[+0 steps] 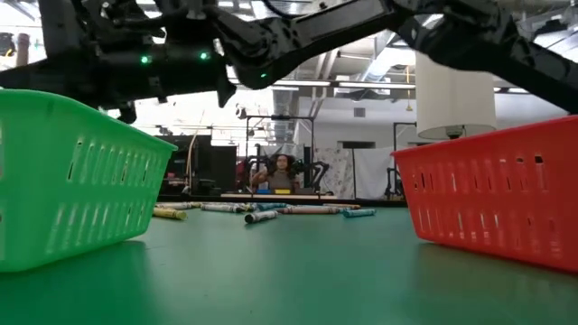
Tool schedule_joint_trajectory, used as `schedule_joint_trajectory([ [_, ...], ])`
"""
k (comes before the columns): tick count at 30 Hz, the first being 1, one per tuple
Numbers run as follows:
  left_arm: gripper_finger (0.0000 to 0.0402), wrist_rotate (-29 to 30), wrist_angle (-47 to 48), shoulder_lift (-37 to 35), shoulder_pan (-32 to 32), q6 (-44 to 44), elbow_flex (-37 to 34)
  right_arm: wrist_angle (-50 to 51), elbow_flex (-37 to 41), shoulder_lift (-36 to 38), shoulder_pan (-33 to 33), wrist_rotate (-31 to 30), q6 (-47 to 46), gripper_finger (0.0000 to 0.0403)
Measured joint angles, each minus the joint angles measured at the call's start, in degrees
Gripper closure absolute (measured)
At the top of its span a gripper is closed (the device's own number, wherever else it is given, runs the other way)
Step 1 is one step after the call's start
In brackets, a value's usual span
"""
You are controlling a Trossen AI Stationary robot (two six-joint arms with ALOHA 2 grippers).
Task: Sort crayons
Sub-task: Put the brown crayon into the orange bin
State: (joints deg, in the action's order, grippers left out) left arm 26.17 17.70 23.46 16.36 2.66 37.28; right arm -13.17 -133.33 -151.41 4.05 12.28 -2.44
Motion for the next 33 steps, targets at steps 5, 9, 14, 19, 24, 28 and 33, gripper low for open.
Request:
schedule_joint_trajectory([
  [5,0.0180,-0.2,0.4,0.0,0.0,-0.4,0.0,-2.4,-0.8,-2.4,0.2,1.3,-1.0,0.0403],
  [9,0.0180,-0.2,1.2,0.0,0.0,-0.5,0.0,-1.2,-0.8,-2.9,0.4,1.3,-0.8,0.0403],
  [14,0.0180,-0.2,1.3,0.0,0.0,-1.3,0.0,-0.8,-0.9,-2.9,0.8,1.3,1.4,0.0403],
  [19,0.0180,-0.1,1.3,0.0,0.0,-1.3,0.0,-2.5,-0.9,-4.7,1.1,1.4,2.3,0.0403],
  [24,0.0180,-0.1,1.3,0.0,0.0,-1.4,0.0,-4.2,-0.7,-6.3,1.4,1.7,2.3,0.0403],
  [28,0.0180,-0.1,1.3,0.0,0.0,-1.4,0.0,-3.7,-0.8,-6.3,1.4,1.8,2.3,0.0400],
  [33,0.0180,-0.1,1.3,0.0,0.0,-1.4,0.0,-4.2,-0.8,-6.3,1.3,1.6,2.4,0.0375],
])
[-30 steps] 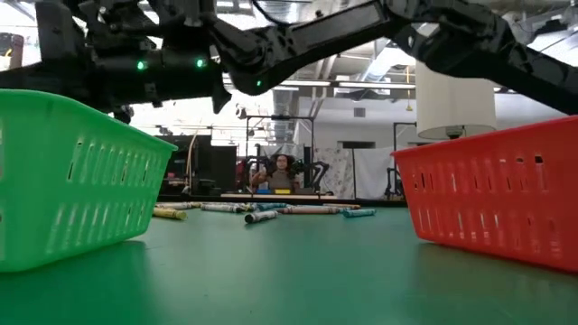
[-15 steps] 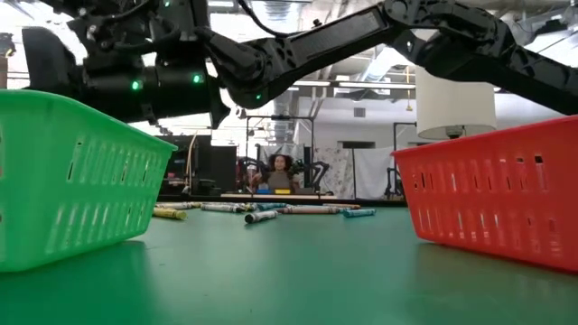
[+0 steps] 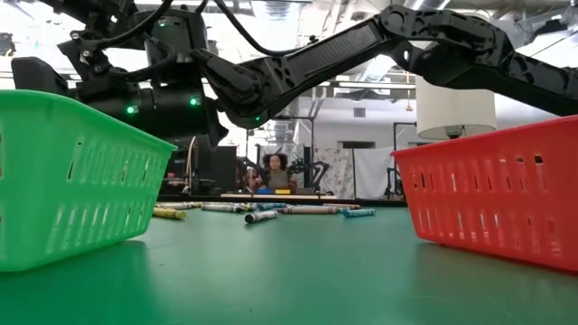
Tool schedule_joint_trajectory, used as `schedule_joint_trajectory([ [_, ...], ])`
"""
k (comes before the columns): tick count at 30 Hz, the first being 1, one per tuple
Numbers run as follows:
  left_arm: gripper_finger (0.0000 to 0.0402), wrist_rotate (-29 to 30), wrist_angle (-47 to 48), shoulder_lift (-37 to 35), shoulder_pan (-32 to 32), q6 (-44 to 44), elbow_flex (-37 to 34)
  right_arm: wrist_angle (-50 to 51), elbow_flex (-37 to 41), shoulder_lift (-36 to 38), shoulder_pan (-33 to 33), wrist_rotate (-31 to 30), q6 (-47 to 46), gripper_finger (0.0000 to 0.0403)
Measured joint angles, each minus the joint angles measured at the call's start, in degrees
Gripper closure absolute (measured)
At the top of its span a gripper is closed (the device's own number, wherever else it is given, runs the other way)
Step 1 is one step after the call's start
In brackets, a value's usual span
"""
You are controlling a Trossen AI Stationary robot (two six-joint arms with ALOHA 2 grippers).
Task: Sort crayons
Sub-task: Put the brown crayon into the orange bin
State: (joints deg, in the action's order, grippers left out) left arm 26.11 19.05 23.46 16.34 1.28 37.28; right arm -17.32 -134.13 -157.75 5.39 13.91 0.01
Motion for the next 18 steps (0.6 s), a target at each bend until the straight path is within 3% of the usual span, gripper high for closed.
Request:
schedule_joint_trajectory([
  [7,0.0180,0.0,0.0,0.0,0.0,0.0,0.0,0.3,0.0,0.0,0.0,0.0,0.0,0.0341],
  [18,0.0180,0.0,0.8,0.0,0.0,0.0,0.0,0.4,0.0,0.1,-0.4,-0.1,0.5,0.0337],
])
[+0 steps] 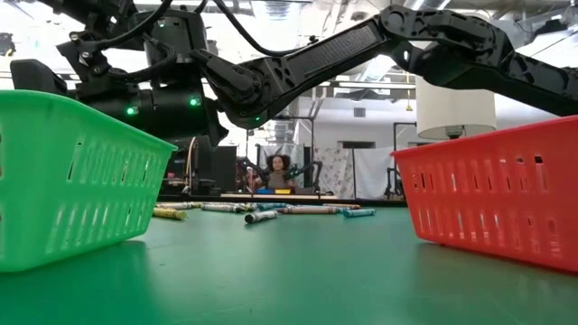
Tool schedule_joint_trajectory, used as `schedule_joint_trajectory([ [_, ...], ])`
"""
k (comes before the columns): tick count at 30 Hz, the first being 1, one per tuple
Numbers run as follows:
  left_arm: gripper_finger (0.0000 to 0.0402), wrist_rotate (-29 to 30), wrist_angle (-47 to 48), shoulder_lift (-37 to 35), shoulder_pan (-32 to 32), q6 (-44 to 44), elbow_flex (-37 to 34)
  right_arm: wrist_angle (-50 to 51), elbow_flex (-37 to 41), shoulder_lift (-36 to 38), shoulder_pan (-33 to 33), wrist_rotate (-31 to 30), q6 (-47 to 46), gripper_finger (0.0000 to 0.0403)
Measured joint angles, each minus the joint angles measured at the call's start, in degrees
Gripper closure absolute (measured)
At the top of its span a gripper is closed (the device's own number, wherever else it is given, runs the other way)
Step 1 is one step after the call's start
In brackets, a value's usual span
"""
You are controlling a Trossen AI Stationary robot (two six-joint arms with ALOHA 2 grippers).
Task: Sort crayons
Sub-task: Put the brown crayon into the orange bin
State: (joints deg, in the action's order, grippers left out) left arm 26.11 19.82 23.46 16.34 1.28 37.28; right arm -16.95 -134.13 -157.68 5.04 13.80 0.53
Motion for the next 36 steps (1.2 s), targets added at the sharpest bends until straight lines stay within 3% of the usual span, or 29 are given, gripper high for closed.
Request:
schedule_joint_trajectory([
  [4,0.0180,0.0,1.3,0.0,0.0,0.0,0.0,4.6,0.0,2.5,-1.6,0.0,0.7,0.0337],
  [8,0.0180,0.0,3.5,0.0,0.0,0.0,0.0,15.5,0.0,8.8,-3.7,-0.2,2.4,0.0336],
  [14,0.0180,-4.5,8.1,0.4,0.0,0.3,0.0,43.5,-0.1,21.0,-5.6,-0.5,8.7,0.0336],
  [16,0.0180,-5.7,8.8,1.8,0.0,1.5,0.0,51.7,-0.1,25.3,-5.8,-3.1,10.3,0.0337],
  [21,0.0180,-2.6,10.6,11.2,0.3,5.6,0.0,66.7,-0.1,34.6,-5.7,-15.5,12.8,0.0337],
  [28,0.0180,0.4,9.8,27.2,4.1,13.3,0.0,75.1,-0.1,43.8,-4.2,-27.3,11.3,0.0337],
  [36,0.0180,-8.8,9.6,39.4,8.2,15.6,0.0,79.3,0.0,47.7,-2.6,-33.4,9.9,0.0337],
])
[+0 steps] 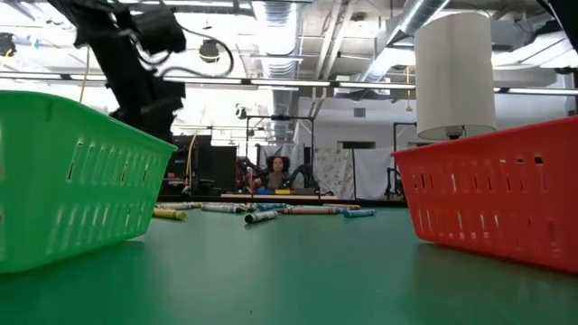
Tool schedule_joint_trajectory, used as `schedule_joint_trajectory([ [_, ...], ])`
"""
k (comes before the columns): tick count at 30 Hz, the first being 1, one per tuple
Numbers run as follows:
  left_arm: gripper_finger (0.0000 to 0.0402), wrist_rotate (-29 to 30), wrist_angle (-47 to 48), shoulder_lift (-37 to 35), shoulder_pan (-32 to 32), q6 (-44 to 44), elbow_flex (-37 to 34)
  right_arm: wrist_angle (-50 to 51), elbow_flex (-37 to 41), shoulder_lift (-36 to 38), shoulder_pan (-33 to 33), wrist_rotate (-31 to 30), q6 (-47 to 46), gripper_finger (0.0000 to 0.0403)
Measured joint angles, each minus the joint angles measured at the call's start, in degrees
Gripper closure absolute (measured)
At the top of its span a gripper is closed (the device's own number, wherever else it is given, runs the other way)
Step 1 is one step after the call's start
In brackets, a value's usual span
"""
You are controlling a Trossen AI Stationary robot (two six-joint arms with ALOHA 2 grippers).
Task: Sort crayons
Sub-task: Put the brown crayon into the orange bin
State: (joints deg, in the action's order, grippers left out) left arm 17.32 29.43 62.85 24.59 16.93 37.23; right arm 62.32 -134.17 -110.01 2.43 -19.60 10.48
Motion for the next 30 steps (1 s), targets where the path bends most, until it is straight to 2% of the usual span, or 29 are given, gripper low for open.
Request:
schedule_joint_trajectory([
  [8,0.0180,-2.6,-0.4,9.5,2.0,-0.2,0.0,2.3,0.6,0.1,0.2,-0.2,-0.4,0.0337],
  [14,0.0180,-6.9,-2.3,13.8,2.0,0.0,0.0,3.8,0.6,0.1,0.1,-0.2,-1.0,0.0337],
  [23,0.0180,-11.3,-2.3,14.9,2.0,0.8,0.0,4.7,0.6,0.1,0.1,-0.2,-1.2,0.0337],
  [30,0.0180,-12.0,-1.1,15.2,2.0,0.5,0.0,5.0,0.6,0.1,0.1,-0.2,-1.5,0.0337],
])
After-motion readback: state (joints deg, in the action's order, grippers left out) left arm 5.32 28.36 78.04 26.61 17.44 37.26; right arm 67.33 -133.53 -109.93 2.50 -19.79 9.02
